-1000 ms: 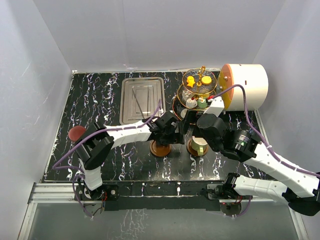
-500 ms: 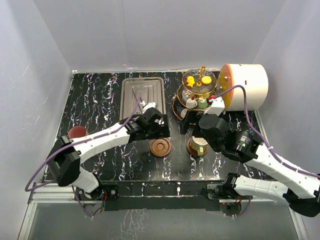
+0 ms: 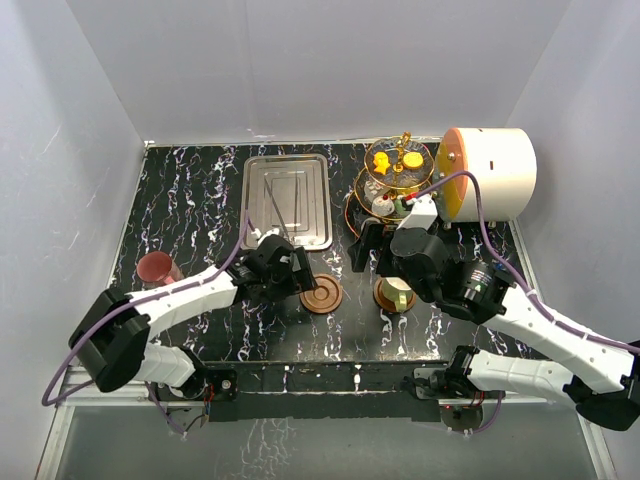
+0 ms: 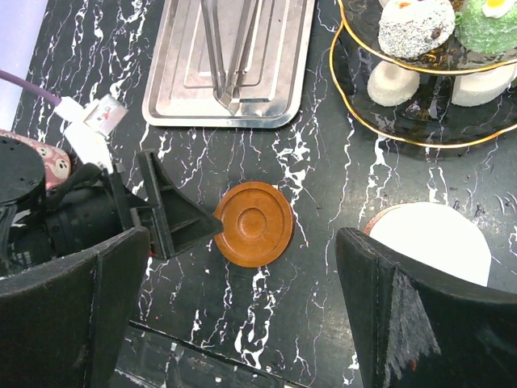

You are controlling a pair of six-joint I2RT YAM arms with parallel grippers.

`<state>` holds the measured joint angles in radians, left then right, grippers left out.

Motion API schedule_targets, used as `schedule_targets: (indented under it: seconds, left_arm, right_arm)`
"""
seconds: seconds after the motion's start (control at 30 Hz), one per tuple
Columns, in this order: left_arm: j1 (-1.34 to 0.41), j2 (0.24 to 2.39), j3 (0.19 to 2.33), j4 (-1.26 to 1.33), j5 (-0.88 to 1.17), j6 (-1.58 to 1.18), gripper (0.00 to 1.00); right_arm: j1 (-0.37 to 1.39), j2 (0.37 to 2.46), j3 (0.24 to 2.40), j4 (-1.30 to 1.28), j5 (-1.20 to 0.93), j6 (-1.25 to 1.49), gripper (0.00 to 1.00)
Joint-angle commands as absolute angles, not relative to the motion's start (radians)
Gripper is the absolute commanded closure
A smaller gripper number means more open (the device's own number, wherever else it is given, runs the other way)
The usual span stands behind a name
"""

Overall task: Serve the afternoon tea
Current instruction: Move the coaster to the center of the board, then adjust the coaster at the center of the board.

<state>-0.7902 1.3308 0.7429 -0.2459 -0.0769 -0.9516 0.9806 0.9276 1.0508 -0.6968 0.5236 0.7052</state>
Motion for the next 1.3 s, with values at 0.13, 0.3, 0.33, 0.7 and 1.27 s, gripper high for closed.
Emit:
schedule_targets:
  seconds: [0.13,0.3,0.33,0.7,1.27]
  left_arm:
    - [-0.788,1.460,0.748,-0.093,0.050,-0.988,0.01]
    - [-0.788,1.501,0.762,-0.047,0.067,-0.988,0.01]
    - [-0.788,1.512,0.771,-0.044,0.069,-0.986,0.01]
    - [-0.773,1.439,0.857,-0.153,-0.017,-0.924,0.01]
    - [-0.227,1.120,1.197,-0.833,-0.359,-0.515,0.01]
  right_arm:
    - [0.980,0.932,1.053,-0.635,0.517,0.693,0.02]
    - [0.980,0.936,1.049,-0.634,0.517,0.691,0.02]
    - [0.979,0.937,1.050,-0.633,0.517,0.691,0.02]
    - [0.979,0.952,1.053,-0.628,0.509,0.681,0.02]
    - [0.980,1.001,1.054,-0.552,0.453,0.650,0.02]
